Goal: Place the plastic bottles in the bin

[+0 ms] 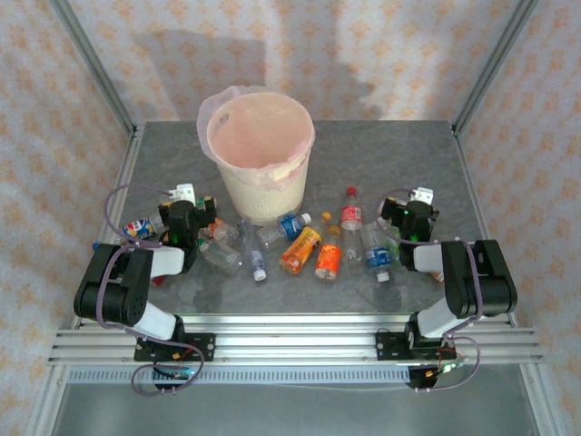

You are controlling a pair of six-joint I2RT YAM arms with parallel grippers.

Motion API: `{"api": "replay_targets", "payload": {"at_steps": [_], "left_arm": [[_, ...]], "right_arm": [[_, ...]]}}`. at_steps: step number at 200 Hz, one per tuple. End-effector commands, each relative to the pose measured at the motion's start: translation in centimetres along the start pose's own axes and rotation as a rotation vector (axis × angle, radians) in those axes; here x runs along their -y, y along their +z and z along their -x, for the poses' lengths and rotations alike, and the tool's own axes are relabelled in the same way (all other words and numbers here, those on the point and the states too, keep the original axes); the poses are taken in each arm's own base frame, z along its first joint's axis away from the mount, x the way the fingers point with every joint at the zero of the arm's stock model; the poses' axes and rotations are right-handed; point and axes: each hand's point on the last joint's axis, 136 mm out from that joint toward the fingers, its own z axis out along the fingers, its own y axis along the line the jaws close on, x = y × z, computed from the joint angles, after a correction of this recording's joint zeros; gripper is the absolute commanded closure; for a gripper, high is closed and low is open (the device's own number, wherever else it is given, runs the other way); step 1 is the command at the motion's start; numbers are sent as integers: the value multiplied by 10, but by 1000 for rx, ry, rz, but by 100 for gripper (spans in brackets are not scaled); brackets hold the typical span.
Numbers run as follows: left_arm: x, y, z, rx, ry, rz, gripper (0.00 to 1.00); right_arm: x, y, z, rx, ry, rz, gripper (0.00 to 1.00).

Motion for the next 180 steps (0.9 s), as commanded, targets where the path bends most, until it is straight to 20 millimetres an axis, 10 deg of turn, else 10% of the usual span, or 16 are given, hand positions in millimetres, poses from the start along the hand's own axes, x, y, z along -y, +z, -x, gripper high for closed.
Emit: {"api": "replay_targets", "payload": {"at_steps": [1, 86, 180], "left_arm": [[-1, 1, 6, 7, -5, 5, 0], [-25, -26, 46, 38, -62, 96, 0], [-60, -91, 93, 103, -204, 183, 0]], "right_arm": [[-1, 2, 11, 27, 18, 3, 1], [13, -13, 35, 33, 51, -82, 1], [48, -90, 73, -57, 250, -254, 1]]}}
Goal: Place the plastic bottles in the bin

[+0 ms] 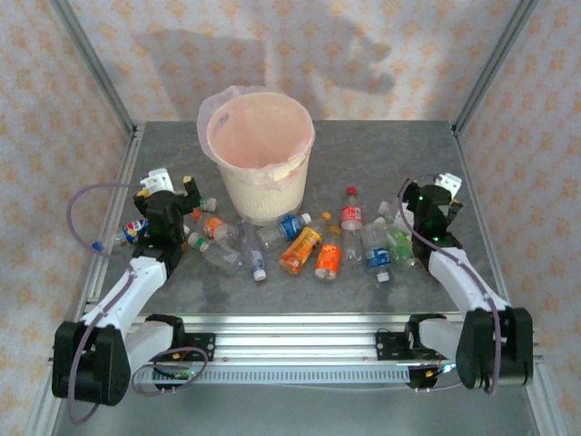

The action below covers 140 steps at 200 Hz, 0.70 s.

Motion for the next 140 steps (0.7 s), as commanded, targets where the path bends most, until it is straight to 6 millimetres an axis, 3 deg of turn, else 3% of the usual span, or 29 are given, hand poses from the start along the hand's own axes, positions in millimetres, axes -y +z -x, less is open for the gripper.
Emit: {"api": "replay_targets", "payload": {"at_steps": [1, 71, 117, 140], "left_arm": [[-24, -16, -2, -38, -48, 88, 0], [-44, -71, 9, -16, -244, 60, 0], [-41, -88, 7, -43, -299, -2, 0], [-41, -92, 7, -49, -319, -14, 0]], "right_arm": [[26, -20, -13, -117, 54, -123, 1], [39, -73, -47, -397, 130, -154, 1], [51, -109, -83, -580, 187, -206, 1], [50, -122, -91, -650, 195, -200, 1]]}}
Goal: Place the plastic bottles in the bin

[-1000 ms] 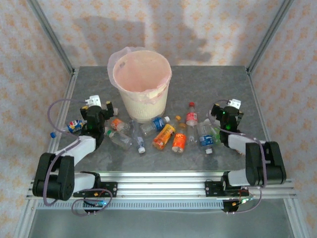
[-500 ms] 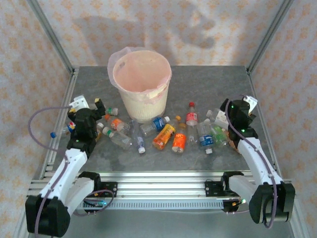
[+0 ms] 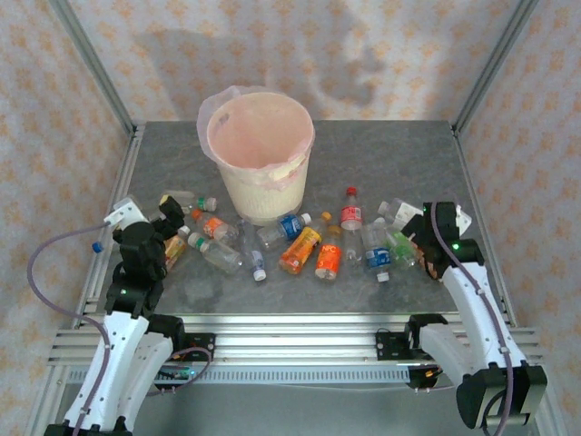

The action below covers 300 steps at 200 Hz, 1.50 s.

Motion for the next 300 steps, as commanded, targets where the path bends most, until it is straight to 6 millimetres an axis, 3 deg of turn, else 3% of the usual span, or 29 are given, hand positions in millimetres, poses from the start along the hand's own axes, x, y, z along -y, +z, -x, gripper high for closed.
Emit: {"api": "replay_targets", "payload": {"at_steps": [1, 68, 93, 121, 142, 226, 300], "left_arm": [[-2, -7, -3, -41, -37, -5, 0], [1, -12, 2, -45, -57, -19, 0], [2, -11, 0, -54, -57, -20, 0], [3, -8, -2, -63, -58, -19, 0], [4, -6, -4, -71, -63, -22, 0], [8, -3, -7, -94, -58, -32, 0], [6, -1, -10, -101, -53, -17, 0]], "right_arm": [[9, -18, -21, -113, 25, -20, 1], [-5, -47, -50, -263, -30, 59, 0], [-8, -49, -64, -315, -47, 86, 10], [-23, -45, -78, -352, -87, 161, 22], [-39, -40, -84, -362, -114, 214, 24], [-59, -12, -87, -372, -245, 137, 15], [-73, 0, -92, -409, -324, 122, 14]]}}
